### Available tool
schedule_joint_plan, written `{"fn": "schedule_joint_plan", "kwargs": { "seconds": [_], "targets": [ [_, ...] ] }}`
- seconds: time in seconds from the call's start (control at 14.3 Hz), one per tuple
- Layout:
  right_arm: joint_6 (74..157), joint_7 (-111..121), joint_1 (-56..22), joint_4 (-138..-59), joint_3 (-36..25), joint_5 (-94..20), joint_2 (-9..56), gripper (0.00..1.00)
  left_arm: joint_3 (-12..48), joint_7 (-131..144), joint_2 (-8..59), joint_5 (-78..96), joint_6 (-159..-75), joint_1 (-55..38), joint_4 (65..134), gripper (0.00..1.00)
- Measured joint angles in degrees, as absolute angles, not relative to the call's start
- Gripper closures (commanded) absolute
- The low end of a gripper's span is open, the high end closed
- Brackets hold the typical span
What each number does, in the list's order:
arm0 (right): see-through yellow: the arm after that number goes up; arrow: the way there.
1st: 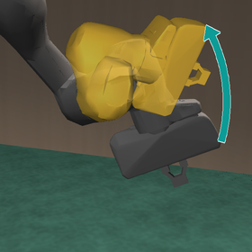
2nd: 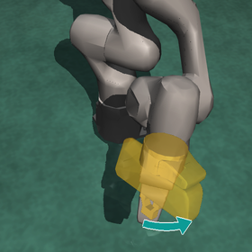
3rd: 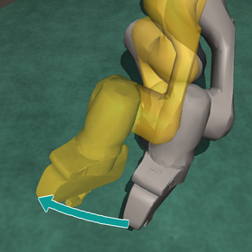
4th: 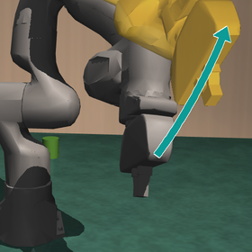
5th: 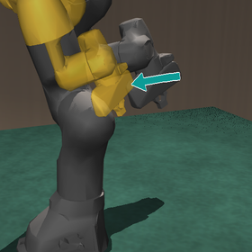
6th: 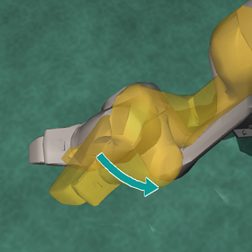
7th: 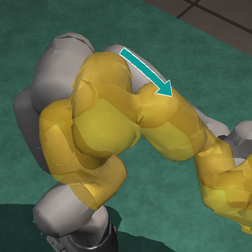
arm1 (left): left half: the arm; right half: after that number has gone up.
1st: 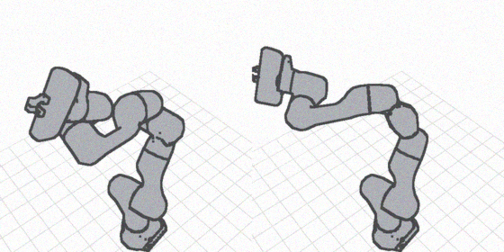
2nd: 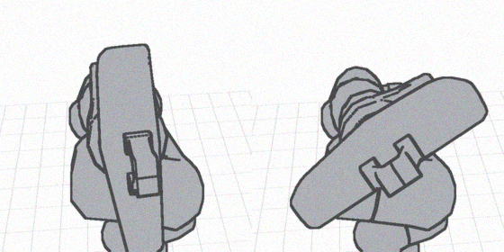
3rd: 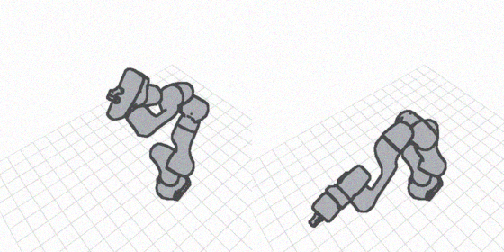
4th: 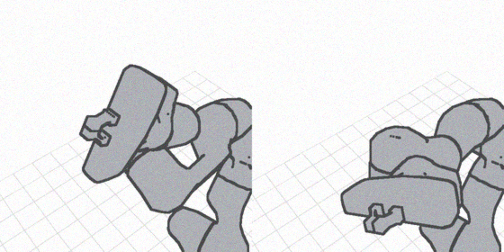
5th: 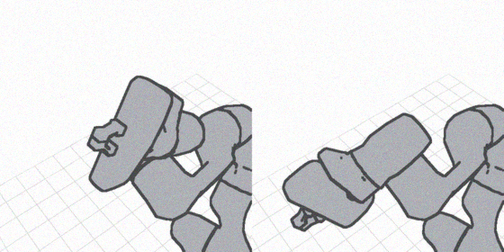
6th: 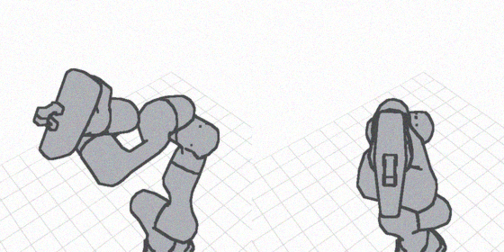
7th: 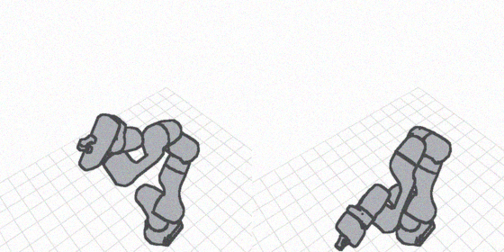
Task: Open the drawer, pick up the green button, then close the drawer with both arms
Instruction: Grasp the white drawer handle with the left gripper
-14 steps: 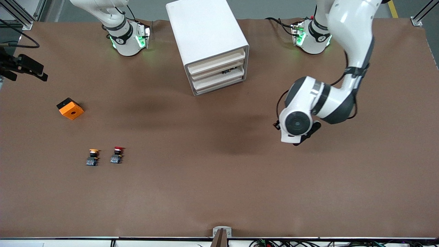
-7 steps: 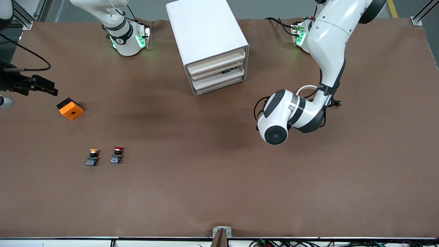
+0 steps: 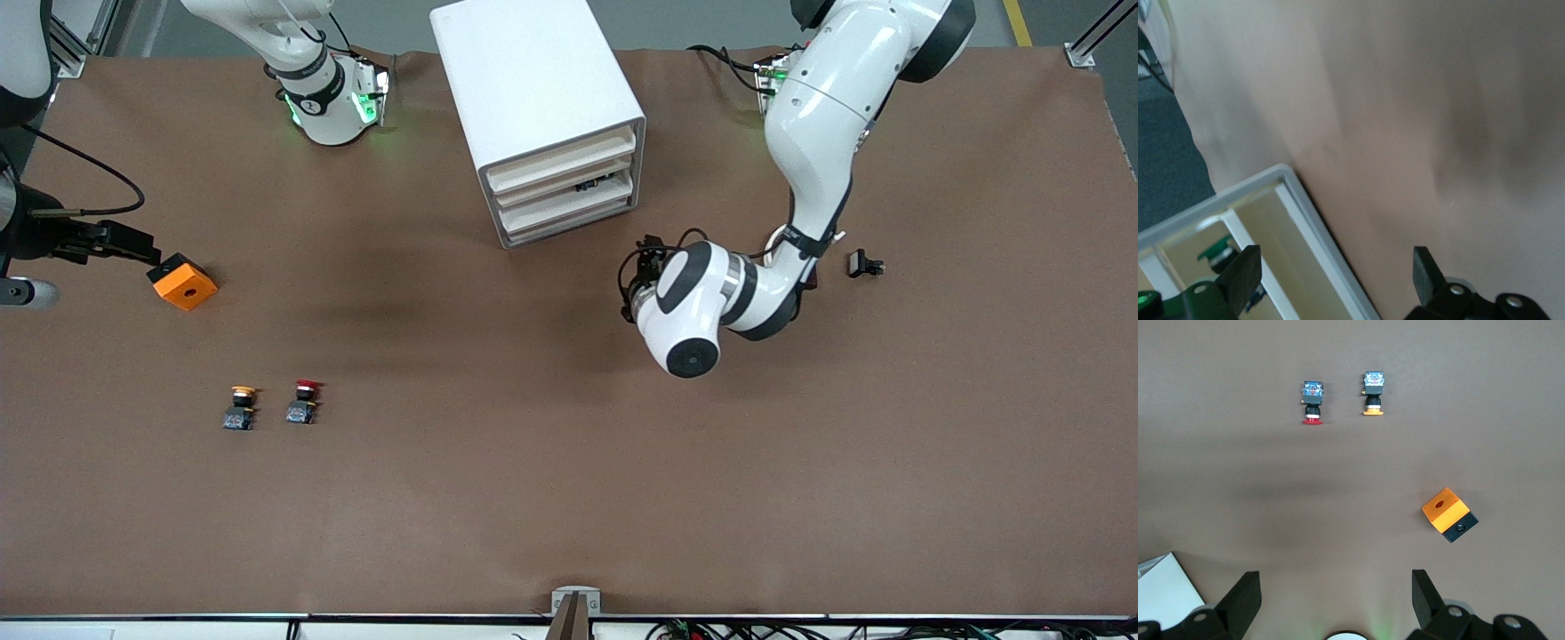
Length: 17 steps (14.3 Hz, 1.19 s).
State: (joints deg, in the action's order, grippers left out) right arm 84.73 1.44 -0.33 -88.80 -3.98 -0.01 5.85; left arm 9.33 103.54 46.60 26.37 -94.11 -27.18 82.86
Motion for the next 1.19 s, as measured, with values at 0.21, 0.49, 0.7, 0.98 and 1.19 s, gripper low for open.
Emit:
{"fn": "schedule_joint_plan", "kwargs": {
  "seconds": [0.21, 0.49, 0.7, 0.98, 1.19],
  "targets": [
    [84.72, 1.44, -0.33, -88.68, -3.94, 0.31, 6.11, 0.0, 9.32, 106.61, 47.39, 30.91, -94.44, -28.69, 82.85, 0.0],
    [84.64, 1.09, -0.49, -88.37, -3.52, 1.37, 6.15, 0.0, 9.31, 107.38, 48.65, 40.92, -94.44, -28.89, 82.85, 0.0],
    [84.54, -5.6, -2.0, -88.24, -3.26, 1.34, 6.15, 0.0, 9.31, 112.78, 49.02, 43.36, -94.41, -28.97, 82.82, 0.0],
    [84.49, -17.74, -6.85, -87.72, -2.82, 1.37, 6.16, 0.0, 9.33, 121.85, 51.47, 44.72, -94.39, -30.43, 82.82, 0.04],
    [84.35, -23.98, -8.23, -87.59, -2.81, 1.35, 6.17, 0.0, 9.33, 124.27, 52.22, 47.03, -94.42, -31.38, 82.7, 0.15]
  ]
}}
